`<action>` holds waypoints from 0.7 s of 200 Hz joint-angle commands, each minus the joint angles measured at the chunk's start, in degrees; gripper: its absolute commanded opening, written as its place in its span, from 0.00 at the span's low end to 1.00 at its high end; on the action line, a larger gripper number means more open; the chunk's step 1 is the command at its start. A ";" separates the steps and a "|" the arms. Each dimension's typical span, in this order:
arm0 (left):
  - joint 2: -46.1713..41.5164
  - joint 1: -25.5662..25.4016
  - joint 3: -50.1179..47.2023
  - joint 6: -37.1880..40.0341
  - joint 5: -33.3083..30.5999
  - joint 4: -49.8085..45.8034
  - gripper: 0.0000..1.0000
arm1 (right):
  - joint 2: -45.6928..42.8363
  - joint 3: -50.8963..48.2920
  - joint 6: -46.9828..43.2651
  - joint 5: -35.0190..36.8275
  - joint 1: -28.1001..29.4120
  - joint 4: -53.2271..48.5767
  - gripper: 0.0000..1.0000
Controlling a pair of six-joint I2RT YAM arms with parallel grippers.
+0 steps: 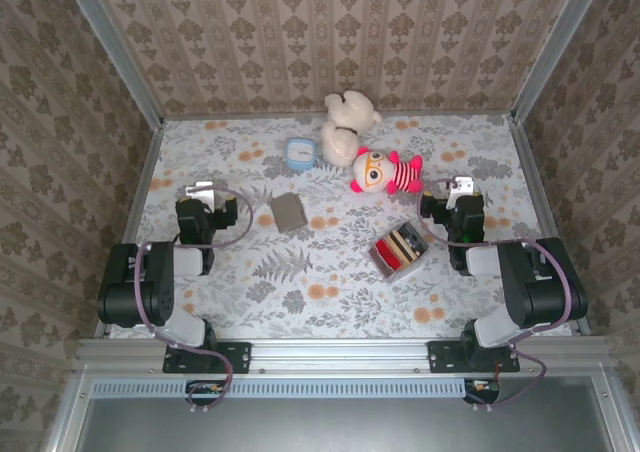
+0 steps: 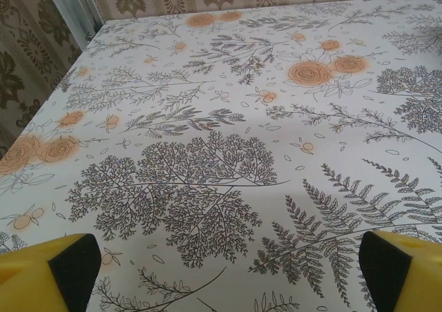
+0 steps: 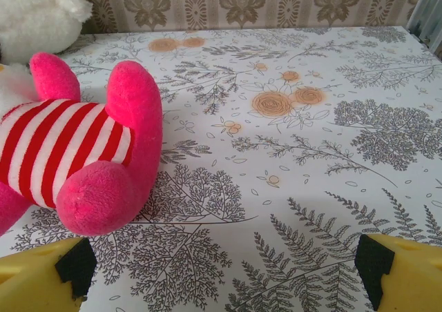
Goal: Take the credit cards out of the card holder
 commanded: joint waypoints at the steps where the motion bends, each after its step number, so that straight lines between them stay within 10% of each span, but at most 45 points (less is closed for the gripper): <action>1: 0.15 0.22 1.34 2.15 4.16 -0.45 1.00 | 0.30 1.09 0.46 0.04 -0.24 -0.57 1.00; 140: 0.33 0.82 1.60 1.45 4.39 -0.74 1.00 | 0.33 1.10 0.43 0.05 -0.20 -0.54 1.00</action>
